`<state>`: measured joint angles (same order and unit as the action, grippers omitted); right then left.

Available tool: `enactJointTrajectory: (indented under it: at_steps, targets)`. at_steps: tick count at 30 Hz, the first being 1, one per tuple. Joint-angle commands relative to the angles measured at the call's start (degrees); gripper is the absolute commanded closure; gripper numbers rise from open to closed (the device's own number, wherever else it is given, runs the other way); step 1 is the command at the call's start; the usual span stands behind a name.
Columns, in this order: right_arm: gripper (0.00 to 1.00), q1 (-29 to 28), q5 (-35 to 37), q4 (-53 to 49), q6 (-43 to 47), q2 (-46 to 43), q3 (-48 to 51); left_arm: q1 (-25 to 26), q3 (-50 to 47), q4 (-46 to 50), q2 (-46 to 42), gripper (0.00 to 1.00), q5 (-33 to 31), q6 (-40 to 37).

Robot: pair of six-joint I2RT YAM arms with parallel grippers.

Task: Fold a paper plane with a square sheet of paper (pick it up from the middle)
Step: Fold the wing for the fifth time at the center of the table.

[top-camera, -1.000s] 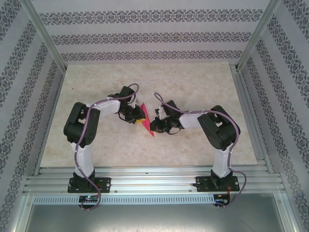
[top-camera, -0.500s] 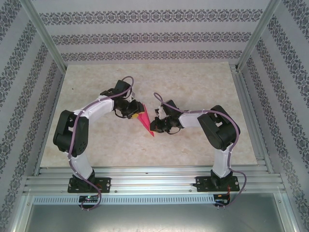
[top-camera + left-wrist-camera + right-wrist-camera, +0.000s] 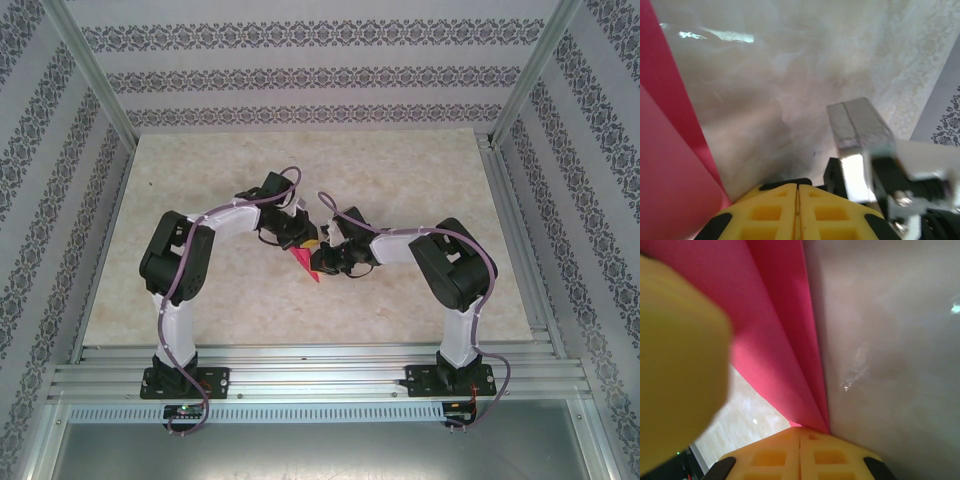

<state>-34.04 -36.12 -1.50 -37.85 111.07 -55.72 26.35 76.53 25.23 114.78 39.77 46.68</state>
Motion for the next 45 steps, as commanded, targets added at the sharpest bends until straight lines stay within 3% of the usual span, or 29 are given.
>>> enactJointTrajectory:
  at_steps: [1,7,11,16,29,35,38,40,45]
  targets:
    - [0.93,-0.4,2.6,-1.6,0.4,1.5,-0.2,-0.1,-0.6,-2.6,1.5,0.87,-0.8,0.4]
    - [0.93,-0.3,3.2,-2.1,0.4,1.4,0.1,-0.5,-1.1,-2.3,1.4,0.84,-3.9,-3.8]
    - [0.93,-0.1,3.4,-2.1,0.3,1.5,0.2,-1.4,-1.9,-4.7,3.5,0.78,-1.7,-5.0]
    - [0.93,-0.1,3.8,-3.0,0.6,1.5,-0.2,-1.4,-3.1,-6.8,4.9,0.78,-4.0,-7.0]
    - [0.95,-0.4,5.4,-7.3,1.5,3.0,-1.3,-3.2,5.7,-0.5,9.2,0.71,-7.9,-11.9]
    - [0.96,-0.3,5.6,-8.1,1.9,3.4,-1.4,-4.4,12.2,3.3,11.8,0.67,-5.5,-13.6]
    - [0.96,-0.2,5.7,-8.4,1.9,3.6,-1.4,-4.9,13.7,3.4,11.6,0.59,-4.0,-13.9]
    - [0.96,-0.1,5.5,-8.0,1.7,3.7,-1.3,-5.4,14.6,3.0,12.5,0.6,-1.5,-13.8]
    - [0.96,0.0,5.4,-8.6,2.2,3.3,-1.4,-6.4,17.1,5.0,14.0,0.6,-5.6,-15.4]
